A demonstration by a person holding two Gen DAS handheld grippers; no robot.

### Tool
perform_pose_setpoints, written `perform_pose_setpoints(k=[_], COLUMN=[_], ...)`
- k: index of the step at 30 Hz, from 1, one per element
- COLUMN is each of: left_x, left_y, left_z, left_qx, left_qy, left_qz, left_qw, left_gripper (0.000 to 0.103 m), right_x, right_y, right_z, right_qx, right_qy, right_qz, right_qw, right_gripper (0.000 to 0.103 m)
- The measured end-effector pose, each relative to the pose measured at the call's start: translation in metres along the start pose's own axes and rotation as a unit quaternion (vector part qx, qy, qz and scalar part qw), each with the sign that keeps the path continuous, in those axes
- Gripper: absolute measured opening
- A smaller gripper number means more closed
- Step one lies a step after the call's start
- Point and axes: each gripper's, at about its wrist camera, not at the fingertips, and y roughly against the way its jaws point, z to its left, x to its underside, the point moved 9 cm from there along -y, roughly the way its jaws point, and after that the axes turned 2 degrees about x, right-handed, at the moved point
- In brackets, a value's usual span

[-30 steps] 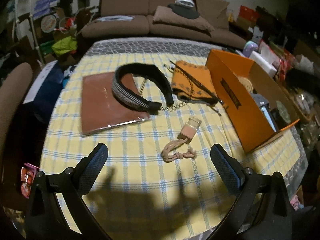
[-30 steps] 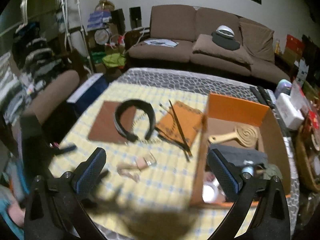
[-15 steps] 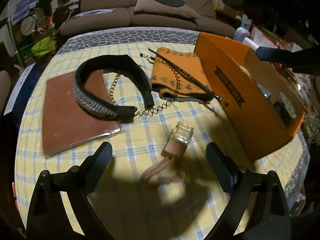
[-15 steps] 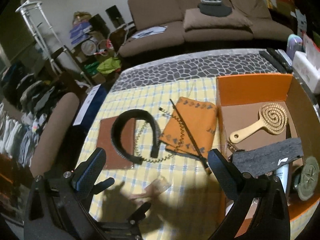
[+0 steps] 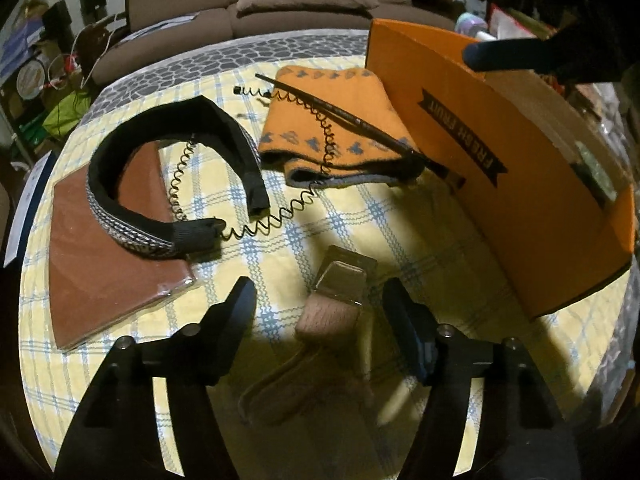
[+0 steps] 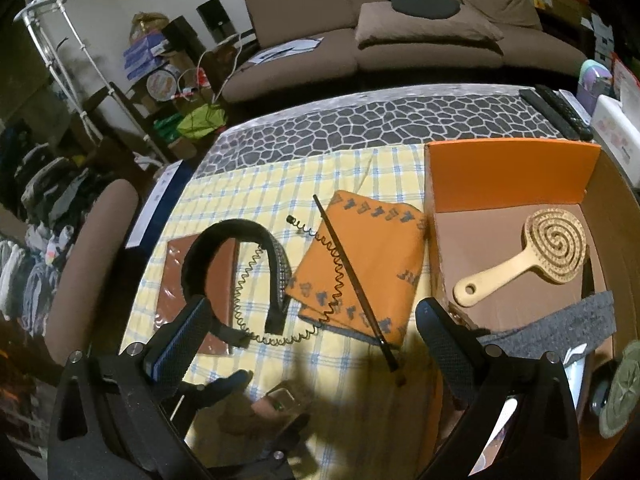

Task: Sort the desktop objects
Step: 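Move the left gripper to the glass perfume bottle and grasp its wooden cap, then lift the perfume bottle with the left gripper while the right gripper grasps the black headband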

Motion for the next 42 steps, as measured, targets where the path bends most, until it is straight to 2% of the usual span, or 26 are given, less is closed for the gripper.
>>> perform_pose_setpoints(k=[2,5,7,9,10,16,22,27,31,36,42], left_x=[0.001,-0.001,-0.002,-0.003,-0.003,-0.004,-0.02,-0.027,-0.029,-0.026,-0.021], left_y=[-0.005,-0.007,-0.007,-0.006,-0.006,0.006,0.044,0.074,0.089,0.103,0.106], left_z=[0.002,0.005,0.005,0.006,0.008,0.028,0.064,0.098,0.122,0.154,0.178], left_qx=[-0.004,-0.005,-0.003,0.004,0.013,0.034,0.055,0.05,0.049,0.036,0.027], left_qy=[0.001,0.002,0.005,0.016,0.026,0.088,0.151,0.189,0.22,0.25,0.28], left_qz=[0.007,0.002,0.0,-0.002,0.0,-0.008,-0.053,-0.086,-0.098,-0.104,-0.104], left_qw=[1.0,1.0,1.0,0.9999,0.9996,0.9955,0.9856,0.9769,0.9695,0.9619,0.9539], left_gripper=[0.051,0.047,0.04,0.025,0.024,0.024,0.024,0.024,0.024,0.024,0.024], right_x=[0.001,0.002,0.004,0.005,0.005,0.007,0.013,0.02,0.023,0.025,0.033], right_y=[-0.003,-0.005,-0.005,-0.004,-0.003,-0.002,-0.005,-0.013,-0.02,-0.03,-0.05], right_z=[0.0,-0.001,-0.002,-0.003,-0.004,0.001,0.012,0.027,0.036,0.048,0.073], right_qx=[-0.002,-0.015,-0.022,-0.023,-0.023,-0.045,-0.074,-0.102,-0.125,-0.115,-0.096], right_qy=[0.0,-0.011,-0.017,-0.02,-0.021,-0.033,-0.044,-0.054,-0.072,-0.054,-0.006], right_qz=[0.003,0.01,0.013,0.013,0.014,0.022,0.036,0.053,0.066,0.064,0.06], right_qw=[1.0,1.0,1.0,0.999,0.999,0.998,0.996,0.992,0.987,0.99,0.994], right_gripper=[0.102,0.102,0.102,0.102,0.102,0.102,0.102,0.103,0.102,0.101,0.09])
